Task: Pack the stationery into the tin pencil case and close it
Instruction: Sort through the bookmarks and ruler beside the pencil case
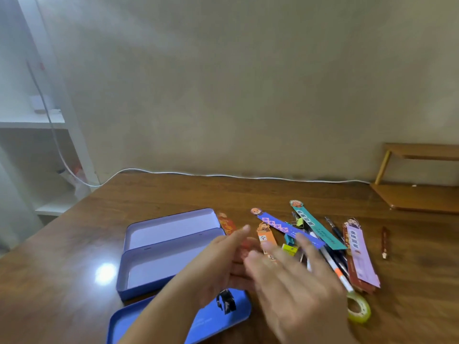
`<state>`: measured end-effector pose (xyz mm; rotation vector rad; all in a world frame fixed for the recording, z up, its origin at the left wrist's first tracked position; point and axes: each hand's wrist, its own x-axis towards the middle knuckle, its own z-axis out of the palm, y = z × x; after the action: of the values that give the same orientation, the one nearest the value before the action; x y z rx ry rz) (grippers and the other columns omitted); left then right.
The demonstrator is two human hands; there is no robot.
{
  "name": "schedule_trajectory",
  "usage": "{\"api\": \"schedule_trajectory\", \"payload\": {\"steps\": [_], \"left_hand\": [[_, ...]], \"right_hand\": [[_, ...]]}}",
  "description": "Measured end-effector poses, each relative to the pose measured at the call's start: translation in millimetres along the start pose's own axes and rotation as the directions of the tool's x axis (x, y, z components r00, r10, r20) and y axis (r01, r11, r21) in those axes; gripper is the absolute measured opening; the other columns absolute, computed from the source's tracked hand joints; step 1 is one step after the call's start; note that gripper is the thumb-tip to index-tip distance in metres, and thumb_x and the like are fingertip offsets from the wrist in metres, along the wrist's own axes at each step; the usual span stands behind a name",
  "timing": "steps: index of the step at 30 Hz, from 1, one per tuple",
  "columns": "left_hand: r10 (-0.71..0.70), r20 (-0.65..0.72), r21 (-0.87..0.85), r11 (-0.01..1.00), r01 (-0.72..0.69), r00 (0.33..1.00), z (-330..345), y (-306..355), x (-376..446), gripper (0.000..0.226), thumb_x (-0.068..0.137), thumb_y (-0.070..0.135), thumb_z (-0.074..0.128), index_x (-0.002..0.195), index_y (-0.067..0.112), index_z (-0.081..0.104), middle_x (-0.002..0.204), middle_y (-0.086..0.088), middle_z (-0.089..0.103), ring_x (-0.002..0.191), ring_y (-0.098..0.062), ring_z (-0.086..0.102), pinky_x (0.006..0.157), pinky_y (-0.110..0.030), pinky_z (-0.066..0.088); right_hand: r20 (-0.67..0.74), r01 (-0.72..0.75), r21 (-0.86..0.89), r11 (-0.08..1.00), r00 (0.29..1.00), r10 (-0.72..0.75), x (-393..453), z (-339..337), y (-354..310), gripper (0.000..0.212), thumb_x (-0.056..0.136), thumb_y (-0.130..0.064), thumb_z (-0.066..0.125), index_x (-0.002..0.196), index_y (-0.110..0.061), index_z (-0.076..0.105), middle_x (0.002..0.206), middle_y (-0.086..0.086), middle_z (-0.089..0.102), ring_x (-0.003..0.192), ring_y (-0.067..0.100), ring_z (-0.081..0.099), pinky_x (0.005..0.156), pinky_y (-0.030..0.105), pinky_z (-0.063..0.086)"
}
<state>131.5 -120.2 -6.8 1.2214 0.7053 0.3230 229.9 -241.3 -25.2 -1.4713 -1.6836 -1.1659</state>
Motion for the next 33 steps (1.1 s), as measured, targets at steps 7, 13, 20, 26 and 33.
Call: {"api": "schedule_trajectory", "payload": {"steps": [7, 13, 20, 26, 33], "left_hand": [[0.003, -0.096, -0.462, 0.886, -0.047, 0.995, -9.3, -10.2, 2.6, 0.034, 0.09, 0.022, 0.059, 0.119, 0.004, 0.06, 0.076, -0.016, 0.07, 0.05, -0.024, 0.064, 0.045, -0.031, 0.054], [-0.034, -0.038, -0.581, 0.814, 0.006, 0.999, -7.0, -12.6, -3.4, 0.042, 0.097, 0.04, 0.051, 0.115, 0.004, 0.061, 0.08, -0.019, 0.07, 0.055, -0.028, 0.067, 0.045, -0.034, 0.056], [-0.086, -0.025, -0.573, 0.818, 0.056, 0.996, -5.3, -17.1, 0.5, 0.032, 0.104, 0.022, 0.04, 0.124, 0.004, 0.057, 0.106, -0.025, 0.073, 0.081, -0.034, 0.075, 0.06, -0.042, 0.063], [-0.08, 0.07, -0.636, 0.765, 0.106, 0.994, -2.2, -18.2, 0.3, 0.057, 0.1, 0.044, 0.036, 0.126, -0.002, 0.059, 0.117, -0.026, 0.068, 0.094, -0.037, 0.071, 0.087, -0.051, 0.053], [-0.021, -0.035, -0.666, 0.746, -0.008, 0.999, -9.6, -17.0, 4.5, 0.06, 0.097, 0.051, 0.039, 0.124, 0.001, 0.059, 0.075, -0.013, 0.064, 0.055, -0.024, 0.062, 0.05, -0.031, 0.056]], "right_hand": [[0.321, -0.419, 0.134, 0.898, 0.876, 0.361, -7.3, 12.9, 63.1, 0.041, 0.075, -0.008, 0.071, 0.114, -0.022, 0.071, 0.122, -0.005, 0.068, 0.123, 0.017, 0.054, 0.097, 0.035, 0.046], [0.567, -0.564, -0.348, 0.749, 0.51, 0.647, -25.2, 23.3, 102.2, 0.043, 0.092, -0.031, 0.057, 0.134, -0.04, 0.054, 0.144, -0.007, 0.052, 0.142, 0.009, 0.032, 0.118, 0.042, 0.02], [0.136, -0.493, -0.161, 0.855, 0.847, 0.514, -16.1, 6.6, 92.0, 0.012, 0.086, -0.019, 0.073, 0.093, -0.011, 0.079, 0.088, 0.01, 0.077, 0.087, 0.032, 0.071, 0.092, 0.052, 0.045], [0.012, -0.094, 0.117, 0.989, 0.996, 0.094, -2.2, 4.6, 22.8, 0.014, 0.084, -0.019, 0.067, 0.089, -0.016, 0.081, 0.082, 0.004, 0.072, 0.073, 0.032, 0.065, 0.08, 0.052, 0.051], [0.133, 0.056, 0.28, 0.958, 0.986, -0.096, -4.0, 19.6, 7.7, 0.049, 0.102, -0.039, 0.036, 0.079, -0.029, 0.078, 0.08, -0.011, 0.071, 0.088, 0.014, 0.07, 0.095, 0.046, 0.046]]}}
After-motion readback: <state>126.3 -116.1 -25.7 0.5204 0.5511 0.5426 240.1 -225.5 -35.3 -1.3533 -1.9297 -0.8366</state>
